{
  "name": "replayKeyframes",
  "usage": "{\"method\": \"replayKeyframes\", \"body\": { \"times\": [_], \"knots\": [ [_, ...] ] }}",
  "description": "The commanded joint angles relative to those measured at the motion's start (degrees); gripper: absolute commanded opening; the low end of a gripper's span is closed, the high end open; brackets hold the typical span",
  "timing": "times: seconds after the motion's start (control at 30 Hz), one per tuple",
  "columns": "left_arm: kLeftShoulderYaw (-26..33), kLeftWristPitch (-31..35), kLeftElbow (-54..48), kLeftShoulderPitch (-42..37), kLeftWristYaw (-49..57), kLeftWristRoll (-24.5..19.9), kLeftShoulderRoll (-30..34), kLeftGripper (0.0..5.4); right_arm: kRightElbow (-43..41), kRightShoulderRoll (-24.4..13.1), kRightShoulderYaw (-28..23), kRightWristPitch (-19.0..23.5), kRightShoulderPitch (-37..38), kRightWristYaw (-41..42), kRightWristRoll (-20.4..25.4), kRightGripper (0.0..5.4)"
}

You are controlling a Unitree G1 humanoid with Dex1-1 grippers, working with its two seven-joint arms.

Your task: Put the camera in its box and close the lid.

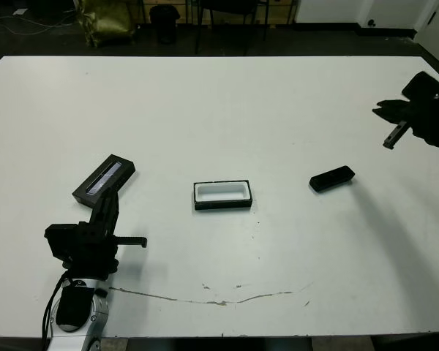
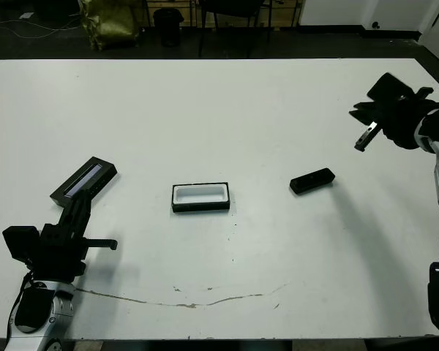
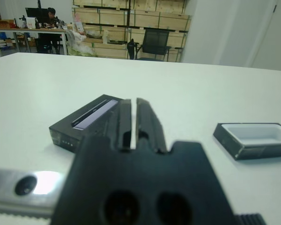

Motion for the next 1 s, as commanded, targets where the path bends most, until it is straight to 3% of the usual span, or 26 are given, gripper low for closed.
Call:
{"method": "replayKeyframes", "body": {
  "times": [0.03,0.4,0.63,0.87,1.0],
  "knots": [
    [0.14,0.62,0.6,0.51,0.16,0.45,0.35,0.02,2.2,-0.76,1.81,-1.33,-0.06,1.47,-1.91,0.0],
    [0.1,1.57,-0.18,0.55,0.29,0.06,0.15,0.02,5.33,-0.05,3.66,-3.55,0.79,1.03,-4.83,0.0],
    [0.15,2.16,-0.57,0.73,0.22,0.15,0.33,0.02,4.64,0.63,4.94,-0.84,2.35,-0.88,-6.92,0.0],
    [-0.05,1.88,-0.25,0.84,0.06,0.16,0.24,0.02,5.14,1.02,4.12,0.68,3.27,-0.23,-5.38,0.0],
    [-0.03,1.59,-0.19,0.92,0.16,0.37,0.24,0.02,5.4,0.82,4.33,-1.38,4.2,-0.88,-5.3,0.0]
  ]
}}
